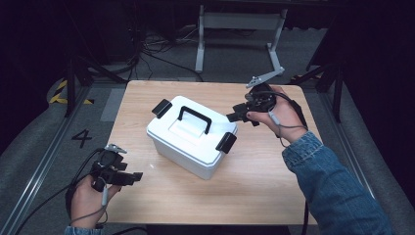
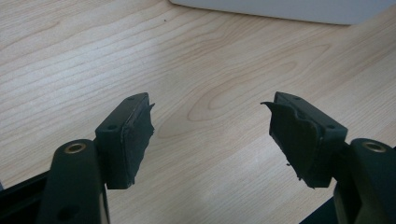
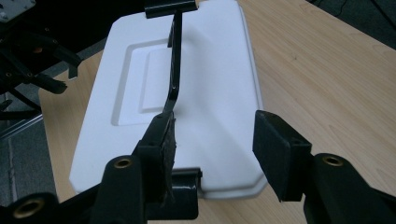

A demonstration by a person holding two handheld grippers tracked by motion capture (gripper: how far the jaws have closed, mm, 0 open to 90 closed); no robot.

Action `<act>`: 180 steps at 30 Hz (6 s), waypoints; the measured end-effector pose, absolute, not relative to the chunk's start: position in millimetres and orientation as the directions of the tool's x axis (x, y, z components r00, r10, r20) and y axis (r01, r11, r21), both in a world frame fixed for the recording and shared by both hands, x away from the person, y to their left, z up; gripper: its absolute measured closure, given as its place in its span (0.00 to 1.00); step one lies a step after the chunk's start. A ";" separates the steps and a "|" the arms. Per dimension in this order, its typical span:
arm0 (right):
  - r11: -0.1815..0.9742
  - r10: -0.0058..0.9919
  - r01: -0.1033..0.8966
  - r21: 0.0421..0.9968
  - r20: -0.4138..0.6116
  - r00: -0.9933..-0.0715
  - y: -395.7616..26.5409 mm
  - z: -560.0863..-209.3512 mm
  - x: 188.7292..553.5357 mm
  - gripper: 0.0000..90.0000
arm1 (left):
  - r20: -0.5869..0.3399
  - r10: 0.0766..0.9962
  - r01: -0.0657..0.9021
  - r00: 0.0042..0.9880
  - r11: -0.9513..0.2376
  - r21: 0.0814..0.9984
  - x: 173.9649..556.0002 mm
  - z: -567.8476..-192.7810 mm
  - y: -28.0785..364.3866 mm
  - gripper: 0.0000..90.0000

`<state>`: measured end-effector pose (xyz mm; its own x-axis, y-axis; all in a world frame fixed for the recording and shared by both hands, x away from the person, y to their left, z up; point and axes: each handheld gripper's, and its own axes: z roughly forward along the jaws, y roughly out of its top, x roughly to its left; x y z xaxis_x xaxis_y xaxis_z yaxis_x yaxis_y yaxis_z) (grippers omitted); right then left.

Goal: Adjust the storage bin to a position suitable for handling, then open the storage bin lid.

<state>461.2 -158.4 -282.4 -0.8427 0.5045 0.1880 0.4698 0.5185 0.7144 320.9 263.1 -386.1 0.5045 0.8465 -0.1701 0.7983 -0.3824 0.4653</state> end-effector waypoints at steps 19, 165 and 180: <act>0.530 0.456 0.483 0.697 0.246 -0.855 -103.2 -304.7 471.9 0.54 | -0.173 0.840 0.795 0.514 -0.390 0.464 325.1 -386.8 262.7 0.34; 0.175 0.850 0.705 0.687 0.257 -0.461 -344.3 -383.4 486.8 0.94 | -0.197 0.829 0.809 0.523 -0.410 0.421 357.0 -397.7 254.1 0.32; 0.167 0.838 0.721 0.672 0.289 -0.463 -340.0 -419.9 482.9 0.94 | -0.197 0.829 0.811 0.524 -0.415 0.412 358.0 -399.6 254.1 0.32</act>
<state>482.9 -340.0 -419.9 -0.4631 0.8380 0.2885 0.7214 0.1672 0.6720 358.0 254.1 -399.6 0.5237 0.8287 -0.1972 0.8114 -0.4149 0.4117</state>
